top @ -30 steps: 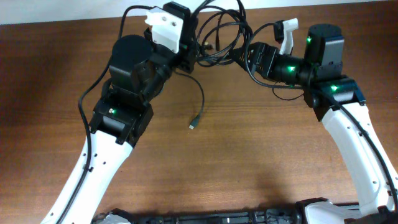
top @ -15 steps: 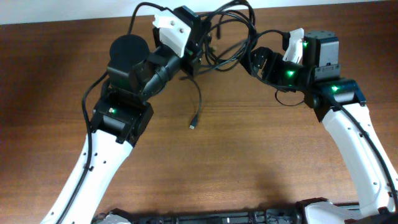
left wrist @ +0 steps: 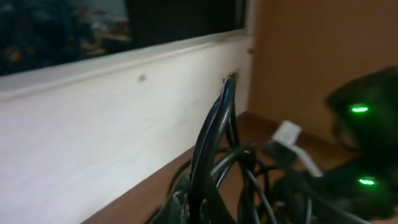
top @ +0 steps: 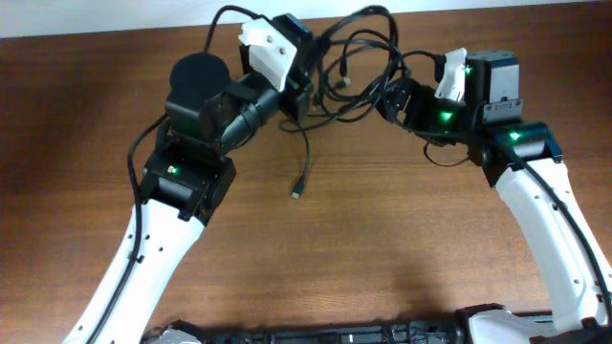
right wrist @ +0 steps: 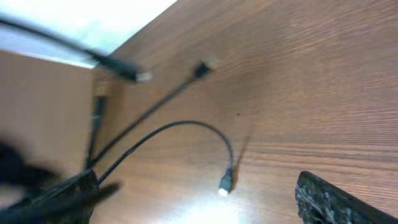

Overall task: Untangle cables
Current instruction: 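Pull both grippers apart, stretching the cables across the table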

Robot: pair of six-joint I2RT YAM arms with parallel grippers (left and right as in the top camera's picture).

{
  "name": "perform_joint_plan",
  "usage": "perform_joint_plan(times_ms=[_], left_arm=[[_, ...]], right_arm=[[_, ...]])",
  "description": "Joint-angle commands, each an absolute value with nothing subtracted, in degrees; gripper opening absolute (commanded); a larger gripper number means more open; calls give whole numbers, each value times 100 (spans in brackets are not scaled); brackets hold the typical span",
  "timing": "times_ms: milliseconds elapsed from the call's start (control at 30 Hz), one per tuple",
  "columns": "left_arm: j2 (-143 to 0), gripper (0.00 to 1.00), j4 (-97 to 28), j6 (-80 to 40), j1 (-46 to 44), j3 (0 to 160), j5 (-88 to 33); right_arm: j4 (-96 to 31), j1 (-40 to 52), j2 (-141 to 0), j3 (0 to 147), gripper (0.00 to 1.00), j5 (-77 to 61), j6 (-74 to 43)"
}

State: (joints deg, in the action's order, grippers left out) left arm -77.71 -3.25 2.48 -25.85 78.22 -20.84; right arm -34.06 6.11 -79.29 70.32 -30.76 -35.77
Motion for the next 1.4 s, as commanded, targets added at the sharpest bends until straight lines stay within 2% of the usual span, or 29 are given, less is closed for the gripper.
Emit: perform_joint_plan(times_ms=[0,200,267,500,733,1100,1367], left_arm=[[-7745,0,-438,-331,-2574,7870,-854],[-7745,0,-482,-390,-2574,7870,-886],[-7745,0,-482,-386,-2576,7870,-1511],[-7743,0,-517,-388,-2574,7870,-2580],[-7738,0,-309,-386,-2571,7870,-2569],[-7721,0,-373,-388,-2571,7870,-1601],[-7231,0,-403,-388,-2571,7870,-392]], right_arm=[[-3365,637,-7778,7074,99,-3813,-3273],[-3074,642,-7640,7074,99,-4204,-3173],[-2904,642,-7620,7074,99,-4165,-3175],[-2899,637,-7623,7074,99,-3079,-3175],[-3516,635,-7627,7072,99,-2318,-3127],[-3610,635,-7627,7072,99,-2429,-2904],[-4298,635,-7631,7072,99,-1317,-2875]])
